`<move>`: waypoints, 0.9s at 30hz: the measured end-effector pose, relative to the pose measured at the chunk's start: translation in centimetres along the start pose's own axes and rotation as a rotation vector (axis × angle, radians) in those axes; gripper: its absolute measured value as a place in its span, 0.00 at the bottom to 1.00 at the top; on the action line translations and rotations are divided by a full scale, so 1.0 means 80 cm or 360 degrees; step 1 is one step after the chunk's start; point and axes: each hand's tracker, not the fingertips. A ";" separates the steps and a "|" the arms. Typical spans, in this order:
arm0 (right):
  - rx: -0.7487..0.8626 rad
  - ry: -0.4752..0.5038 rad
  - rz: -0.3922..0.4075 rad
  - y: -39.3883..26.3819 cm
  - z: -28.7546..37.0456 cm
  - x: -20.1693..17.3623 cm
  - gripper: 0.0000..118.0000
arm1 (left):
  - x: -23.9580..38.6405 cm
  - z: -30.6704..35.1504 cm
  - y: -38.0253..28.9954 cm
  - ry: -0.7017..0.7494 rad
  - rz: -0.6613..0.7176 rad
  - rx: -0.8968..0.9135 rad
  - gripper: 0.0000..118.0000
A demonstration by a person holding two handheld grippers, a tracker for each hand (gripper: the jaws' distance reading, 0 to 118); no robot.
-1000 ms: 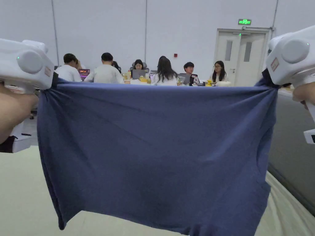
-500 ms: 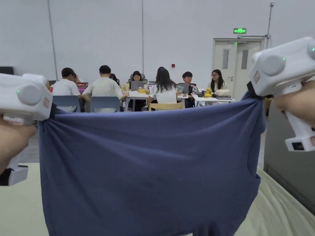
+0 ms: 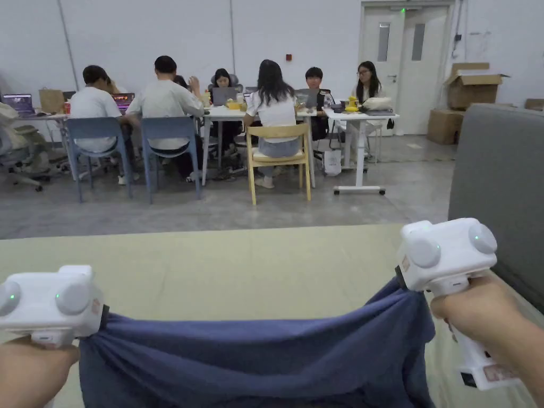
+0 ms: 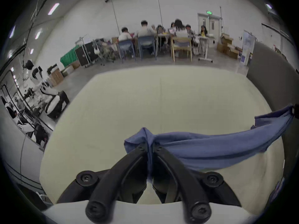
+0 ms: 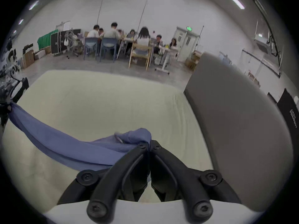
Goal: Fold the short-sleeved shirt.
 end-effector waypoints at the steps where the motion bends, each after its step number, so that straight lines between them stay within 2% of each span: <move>1: -0.0048 0.0027 -0.0014 -0.020 -0.009 -0.002 0.04 | 0.006 0.002 -0.026 0.0002 -0.0002 -0.0040 0.01; 5: -0.0142 0.0054 -0.0017 -0.083 -0.030 -0.002 0.04 | -0.005 -0.037 -0.093 -0.0047 0.0033 -0.0141 0.01; 8: -0.0209 0.0075 -0.0039 -0.120 -0.039 0.012 0.04 | -0.020 -0.037 -0.136 -0.0094 0.0059 -0.0187 0.01; 12: -0.0193 0.0158 -0.0022 -0.174 -0.007 0.022 0.04 | -0.029 0.018 -0.198 -0.0153 0.0031 -0.0165 0.01; 16: -0.0172 0.0094 0.0192 -0.239 0.054 0.009 0.04 | -0.043 0.070 -0.257 -0.0202 -0.0017 -0.0138 0.01; 17: -0.0177 0.0098 0.0211 -0.254 0.064 0.008 0.04 | -0.047 0.081 -0.267 -0.0206 -0.0015 -0.0135 0.01; 24: -0.0258 0.0154 0.0200 -0.367 0.125 0.010 0.04 | -0.075 0.143 -0.354 -0.0238 -0.0041 -0.0167 0.01; 27: -0.0314 0.0174 0.0158 -0.402 0.135 0.009 0.04 | -0.078 0.157 -0.383 -0.0249 -0.0017 -0.0210 0.01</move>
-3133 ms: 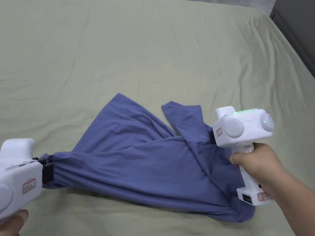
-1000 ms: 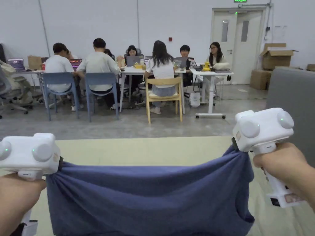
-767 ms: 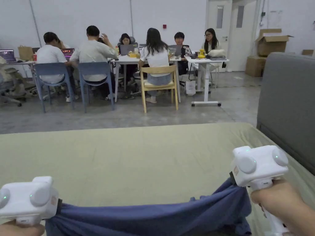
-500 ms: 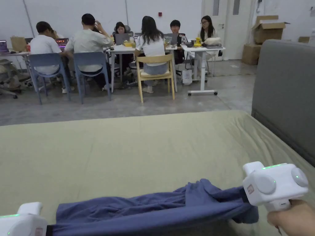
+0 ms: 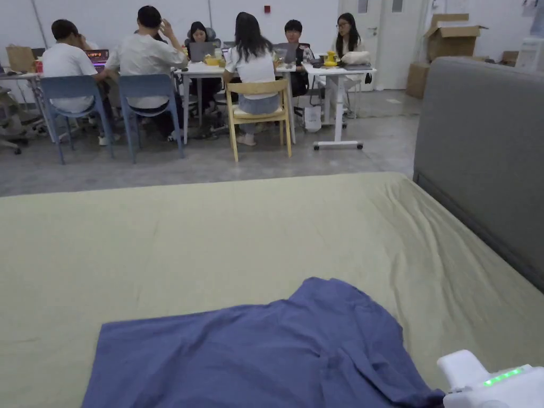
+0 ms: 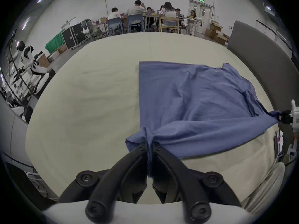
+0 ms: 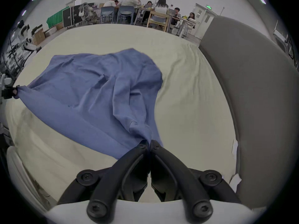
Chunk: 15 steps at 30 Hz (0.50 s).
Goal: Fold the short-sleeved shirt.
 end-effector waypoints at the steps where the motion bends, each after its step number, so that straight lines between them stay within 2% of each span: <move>1: -0.0011 0.0012 -0.0011 -0.011 -0.009 0.002 0.04 | 0.000 0.001 -0.010 -0.0001 0.0003 -0.0011 0.01; 7: -0.0149 0.0015 -0.0062 -0.052 -0.043 -0.006 0.04 | 0.010 -0.024 -0.045 0.0019 -0.0025 -0.0098 0.01; 10: -0.0217 0.0042 -0.0136 -0.068 -0.050 -0.008 0.04 | 0.019 -0.035 -0.056 0.0051 -0.0066 -0.0145 0.01; 15: -0.0395 0.0047 -0.0120 -0.088 -0.095 -0.012 0.04 | 0.018 -0.088 -0.075 0.0068 -0.0138 -0.0250 0.01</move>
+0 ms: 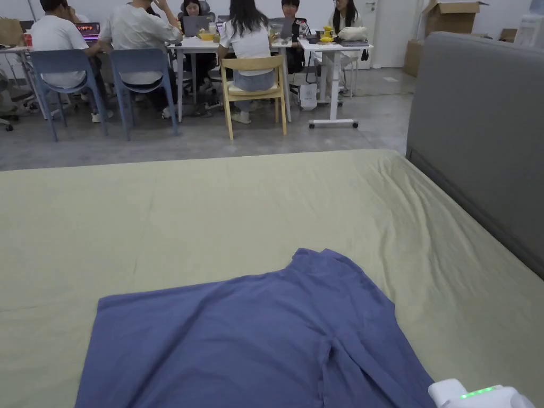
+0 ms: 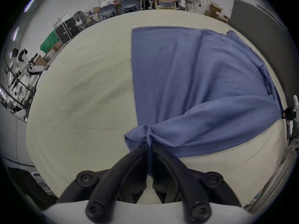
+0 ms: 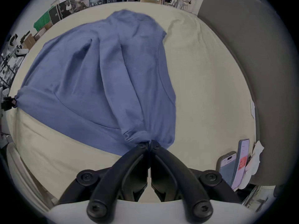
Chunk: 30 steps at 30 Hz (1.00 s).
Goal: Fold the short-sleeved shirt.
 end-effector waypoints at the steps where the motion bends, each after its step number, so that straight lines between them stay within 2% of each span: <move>1: 0.0030 0.0002 0.0002 -0.001 -0.005 -0.001 0.04 | 0.002 0.001 0.000 0.0018 -0.0026 0.0022 0.01; 4: 0.0040 -0.0021 -0.0003 0.003 0.000 -0.005 0.05 | 0.012 0.022 0.010 0.0042 -0.0036 0.0008 0.01; 5: 0.0032 -0.0027 -0.0007 0.006 0.002 -0.006 0.10 | 0.012 0.023 0.011 0.0046 -0.0034 0.0007 0.02; 6: 0.0007 -0.0032 0.0005 0.011 0.003 -0.004 0.22 | 0.011 0.025 0.013 0.0037 -0.0016 0.0004 0.07; 7: 0.0014 -0.0033 0.0001 0.015 0.012 0.000 0.48 | -0.003 0.030 0.018 0.0004 0.0054 -0.0007 0.44; 8: 0.0051 -0.0031 -0.0047 0.017 0.028 0.005 0.82 | -0.009 0.045 0.022 -0.0002 0.0147 0.0028 0.86; 9: 0.0217 -0.0051 -0.0149 0.019 0.052 0.013 0.99 | -0.017 0.066 0.023 -0.0021 0.0251 0.0109 1.00; 11: 0.0486 -0.0088 -0.0266 0.015 0.096 0.020 1.00 | -0.040 0.101 0.013 -0.0218 0.0443 0.0405 1.00; 12: 0.0648 -0.0056 -0.0326 0.013 0.121 0.017 0.99 | -0.046 0.121 0.007 -0.0306 0.0544 0.0506 1.00; 13: 0.0701 0.0003 -0.0350 0.012 0.131 0.015 1.00 | -0.048 0.133 0.000 -0.0323 0.0604 0.0546 1.00; 15: 0.0736 0.0132 -0.0371 0.004 0.162 0.012 1.00 | -0.036 0.167 -0.020 -0.0333 0.0607 0.0498 1.00; 18: 0.0635 0.0239 -0.0306 -0.001 0.161 -0.018 1.00 | -0.015 0.170 -0.042 -0.0282 0.0530 0.0282 1.00; 19: 0.0627 0.0248 -0.0301 -0.005 0.156 -0.029 1.00 | -0.020 0.129 -0.045 -0.0262 0.0487 0.0220 1.00; 20: 0.0618 0.0266 -0.0283 -0.009 0.152 -0.041 1.00 | -0.014 0.124 -0.051 -0.0244 0.0435 0.0180 1.00; 21: 0.0617 0.0304 -0.0249 -0.013 0.150 -0.051 0.94 | -0.008 0.121 -0.056 -0.0200 0.0394 0.0163 0.99; 22: 0.0644 0.0302 -0.0201 -0.017 0.143 -0.065 0.61 | -0.005 0.121 -0.061 -0.0195 0.0362 0.0175 0.73; 23: 0.0659 0.0267 -0.0157 -0.018 0.141 -0.075 0.15 | 0.016 0.134 -0.057 -0.0216 0.0363 0.0196 0.10; 24: 0.0643 0.0256 -0.0141 -0.017 0.138 -0.083 0.02 | 0.022 0.127 -0.054 -0.0292 0.0422 0.0145 0.00; 25: 0.0651 0.0250 -0.0143 -0.019 0.134 -0.090 0.02 | 0.028 0.124 -0.057 -0.0201 0.0495 0.0144 0.00; 28: 0.0658 0.0284 -0.0077 -0.016 0.152 -0.112 0.02 | 0.007 0.109 -0.041 -0.0191 0.0505 0.0166 0.00; 29: 0.0654 0.0263 -0.0059 -0.015 0.151 -0.117 0.02 | 0.008 0.104 -0.036 -0.0145 0.0509 0.0175 0.06; 30: 0.0640 0.0277 -0.0046 -0.008 0.150 -0.104 0.02 | 0.010 0.098 -0.033 -0.0085 0.0510 0.0220 0.36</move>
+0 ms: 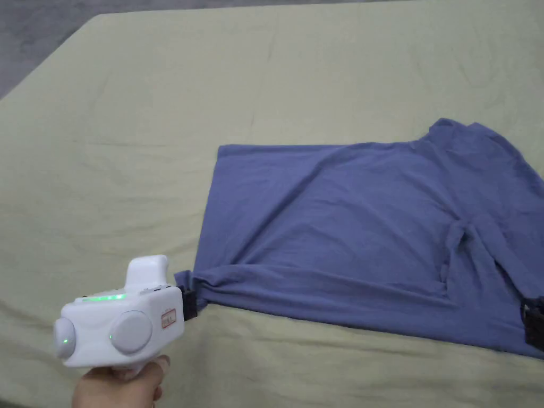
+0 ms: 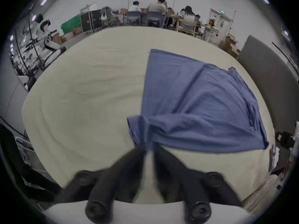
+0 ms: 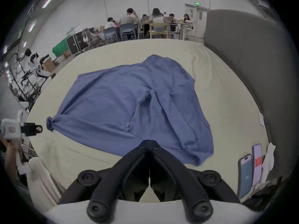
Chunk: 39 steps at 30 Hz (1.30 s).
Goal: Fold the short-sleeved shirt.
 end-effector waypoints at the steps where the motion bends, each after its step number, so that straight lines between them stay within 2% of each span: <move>1: -0.0001 -0.0015 0.0015 0.002 -0.001 0.002 0.02 | -0.005 -0.012 0.014 0.0018 -0.0031 0.0034 0.97; 2: 0.0000 -0.0023 0.0013 0.003 -0.001 0.006 0.02 | -0.002 -0.026 0.018 0.0034 -0.0052 0.0003 1.00; 3: -0.0001 -0.0025 -0.0012 0.005 -0.001 0.012 0.02 | 0.001 -0.038 0.023 0.0006 -0.0115 -0.0207 1.00; 4: -0.0011 -0.0016 -0.0056 0.003 -0.008 0.025 0.02 | 0.005 -0.049 0.028 0.0039 -0.0123 -0.0124 1.00; 6: -0.0027 -0.0035 -0.0105 0.004 -0.012 0.040 0.02 | -0.004 -0.083 0.044 0.0063 -0.0144 -0.0184 1.00; 11: -0.0066 -0.0117 -0.0093 0.003 -0.019 0.062 0.02 | 0.007 -0.110 0.030 0.0074 -0.0171 -0.0194 1.00; 12: -0.0076 -0.0141 -0.0091 0.002 -0.019 0.059 0.02 | 0.010 -0.106 0.031 0.0030 -0.0165 -0.0174 0.96; 13: -0.0094 -0.0175 -0.0097 0.002 -0.021 0.064 0.02 | 0.006 -0.088 0.030 -0.0002 -0.0129 -0.0140 0.64; 14: -0.0111 -0.0211 -0.0098 0.003 -0.023 0.070 0.02 | 0.009 -0.079 0.033 -0.0034 -0.0099 -0.0064 0.20; 15: -0.0121 -0.0238 -0.0097 0.003 -0.025 0.076 0.02 | 0.020 -0.070 0.030 -0.0037 -0.0089 -0.0020 0.03; 17: -0.0126 -0.0260 -0.0113 -0.001 -0.035 0.091 0.02 | 0.025 -0.057 0.031 -0.0022 -0.0193 -0.0005 0.03; 19: -0.0125 -0.0248 -0.0160 0.002 -0.038 0.109 0.02 | 0.026 -0.048 0.032 -0.0050 -0.0166 0.0039 0.03; 21: -0.0121 -0.0182 -0.0263 0.002 -0.041 0.120 0.02 | 0.016 -0.051 0.044 -0.0059 -0.0142 0.0035 0.03; 22: -0.0127 -0.0116 -0.0301 0.002 -0.044 0.129 0.06 | 0.012 -0.052 0.046 -0.0067 -0.0129 0.0035 0.03; 23: -0.0159 -0.0015 -0.0357 0.001 -0.048 0.140 0.33 | 0.007 -0.053 0.048 -0.0078 -0.0105 0.0036 0.03; 24: -0.0212 -0.0023 -0.0406 0.000 -0.052 0.144 0.81 | 0.004 -0.053 0.049 -0.0081 -0.0099 0.0032 0.03; 25: -0.0257 -0.0082 -0.0442 -0.002 -0.063 0.150 0.99 | 0.001 -0.050 0.044 -0.0088 -0.0096 0.0028 0.03; 26: -0.0188 -0.0105 -0.0436 -0.013 -0.064 0.155 0.96 | 0.000 -0.049 0.043 -0.0086 -0.0104 0.0029 0.03; 27: -0.0192 -0.0101 -0.0415 -0.022 -0.071 0.162 0.97 | 0.000 -0.048 0.042 -0.0088 -0.0108 0.0027 0.03; 29: -0.0321 -0.0182 -0.0388 -0.023 -0.076 0.153 0.99 | 0.007 -0.036 0.035 -0.0088 -0.0119 0.0026 0.03; 31: -0.0361 -0.0162 -0.0388 -0.039 -0.089 0.153 0.98 | 0.008 -0.034 0.032 -0.0086 -0.0117 0.0028 0.03; 32: -0.0383 -0.0144 -0.0416 -0.035 -0.099 0.160 0.94 | 0.008 -0.033 0.031 -0.0087 -0.0112 0.0026 0.03; 33: -0.0415 -0.0088 -0.0514 -0.040 -0.104 0.164 0.78 | 0.005 -0.038 0.035 -0.0088 -0.0107 0.0023 0.03; 34: -0.0432 -0.0019 -0.0588 -0.044 -0.105 0.166 0.32 | 0.005 -0.038 0.035 -0.0084 -0.0108 0.0021 0.03; 35: -0.0422 0.0034 -0.0635 -0.048 -0.104 0.167 0.07 | 0.005 -0.038 0.034 -0.0082 -0.0108 0.0019 0.03; 36: -0.0408 -0.0082 -0.0621 -0.047 -0.096 0.168 0.07 | 0.005 -0.037 0.033 -0.0079 -0.0109 0.0018 0.03; 39: -0.0223 0.0035 -0.0728 -0.047 -0.072 0.174 0.06 | -0.006 -0.051 0.037 -0.0082 -0.0106 0.0018 0.03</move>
